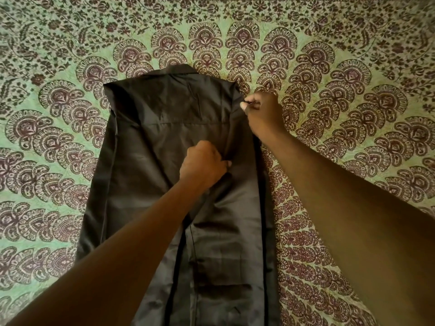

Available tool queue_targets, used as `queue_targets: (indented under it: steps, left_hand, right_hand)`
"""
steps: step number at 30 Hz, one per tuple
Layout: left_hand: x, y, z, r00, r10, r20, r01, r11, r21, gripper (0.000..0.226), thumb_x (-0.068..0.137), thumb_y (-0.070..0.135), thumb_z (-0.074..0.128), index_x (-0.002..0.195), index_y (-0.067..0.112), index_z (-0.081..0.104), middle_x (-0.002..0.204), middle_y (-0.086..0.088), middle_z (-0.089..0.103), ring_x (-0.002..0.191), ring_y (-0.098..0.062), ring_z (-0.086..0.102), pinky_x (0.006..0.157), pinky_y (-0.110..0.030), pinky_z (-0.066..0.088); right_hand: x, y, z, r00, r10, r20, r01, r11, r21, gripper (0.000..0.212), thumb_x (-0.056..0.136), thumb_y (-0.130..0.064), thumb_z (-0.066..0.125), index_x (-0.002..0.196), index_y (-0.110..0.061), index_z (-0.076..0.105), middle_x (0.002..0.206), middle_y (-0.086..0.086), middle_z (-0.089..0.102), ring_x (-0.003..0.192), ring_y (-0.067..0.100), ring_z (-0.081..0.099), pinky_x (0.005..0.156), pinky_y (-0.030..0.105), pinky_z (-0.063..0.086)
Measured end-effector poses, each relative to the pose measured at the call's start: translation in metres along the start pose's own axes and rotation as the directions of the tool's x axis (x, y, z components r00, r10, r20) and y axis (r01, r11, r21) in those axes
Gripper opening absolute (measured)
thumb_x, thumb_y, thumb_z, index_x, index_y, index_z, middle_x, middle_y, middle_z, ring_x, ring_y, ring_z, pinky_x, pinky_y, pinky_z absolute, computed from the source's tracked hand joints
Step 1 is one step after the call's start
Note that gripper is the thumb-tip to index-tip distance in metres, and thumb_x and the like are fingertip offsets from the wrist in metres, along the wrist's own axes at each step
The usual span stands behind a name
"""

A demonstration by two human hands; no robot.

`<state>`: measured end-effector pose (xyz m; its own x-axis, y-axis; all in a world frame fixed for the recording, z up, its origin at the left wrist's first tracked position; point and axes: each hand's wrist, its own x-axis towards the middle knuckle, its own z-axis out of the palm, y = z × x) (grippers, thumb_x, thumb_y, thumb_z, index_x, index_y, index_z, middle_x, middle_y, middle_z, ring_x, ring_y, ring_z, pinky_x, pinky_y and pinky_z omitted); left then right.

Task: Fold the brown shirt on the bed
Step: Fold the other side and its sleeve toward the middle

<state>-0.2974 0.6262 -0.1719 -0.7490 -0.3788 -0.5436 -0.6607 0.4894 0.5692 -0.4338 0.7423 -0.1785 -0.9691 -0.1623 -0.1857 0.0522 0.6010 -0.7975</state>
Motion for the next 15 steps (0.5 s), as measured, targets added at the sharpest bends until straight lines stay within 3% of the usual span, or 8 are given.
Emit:
queue_targets:
  steps: [2,6,8,12,15]
  left_hand:
    - [0.0045,-0.0036,0.0009,1.0,-0.02,0.017,0.021,0.999,-0.042,0.027,0.082,0.032,0.084,0.09,0.013,0.065,0.093,-0.005,0.069,0.083,-0.021,0.068,0.08,-0.042,0.062]
    - [0.0081,-0.0044,-0.0012,0.999,-0.039,0.0,0.039,0.996,-0.076,0.024,0.086,0.026,0.081,0.096,0.011,0.065,0.104,-0.008,0.067,0.087,-0.021,0.067,0.064,-0.029,0.053]
    - [0.0087,-0.0031,-0.0029,0.999,-0.039,0.025,0.04,0.997,-0.066,0.019,0.091,0.022,0.075,0.102,0.008,0.066,0.105,-0.01,0.066,0.081,-0.02,0.066,0.057,-0.024,0.047]
    - [0.0106,0.0008,-0.0082,0.997,-0.039,0.074,0.045,0.996,-0.072,0.014,0.095,0.014,0.065,0.099,0.002,0.07,0.09,-0.016,0.071,0.071,-0.021,0.068,0.058,-0.029,0.059]
    - [0.0068,0.0001,-0.0067,0.996,-0.008,0.093,0.014,0.998,-0.063,0.026,0.093,0.03,0.071,0.084,0.006,0.07,0.076,-0.008,0.071,0.069,-0.015,0.066,0.061,-0.027,0.055]
  right_hand:
    - [-0.0007,0.0006,-0.0013,1.0,-0.023,0.012,0.024,0.999,-0.026,0.023,0.098,-0.015,0.068,0.118,-0.004,0.07,0.116,0.011,0.072,0.098,0.014,0.064,0.078,0.018,0.047]
    - [-0.0015,0.0019,0.0001,0.999,0.005,0.033,-0.005,1.0,0.003,0.029,0.091,-0.018,0.077,0.115,-0.003,0.072,0.113,0.011,0.072,0.099,0.018,0.065,0.092,0.03,0.054]
    - [-0.003,0.0017,0.0007,1.0,0.003,0.029,-0.002,0.999,-0.033,0.029,0.088,-0.018,0.08,0.108,0.0,0.071,0.101,0.01,0.071,0.093,0.018,0.064,0.089,0.031,0.054]
    - [-0.0011,-0.0019,0.0026,1.0,0.002,0.014,-0.001,0.996,-0.091,0.029,0.085,-0.021,0.083,0.089,0.002,0.067,0.085,0.01,0.065,0.08,0.018,0.06,0.072,0.028,0.047]
    - [0.0006,-0.0041,0.0022,1.0,0.006,0.011,-0.005,0.994,-0.113,0.031,0.084,-0.027,0.084,0.091,-0.003,0.066,0.088,0.007,0.066,0.082,0.019,0.062,0.07,0.024,0.041]
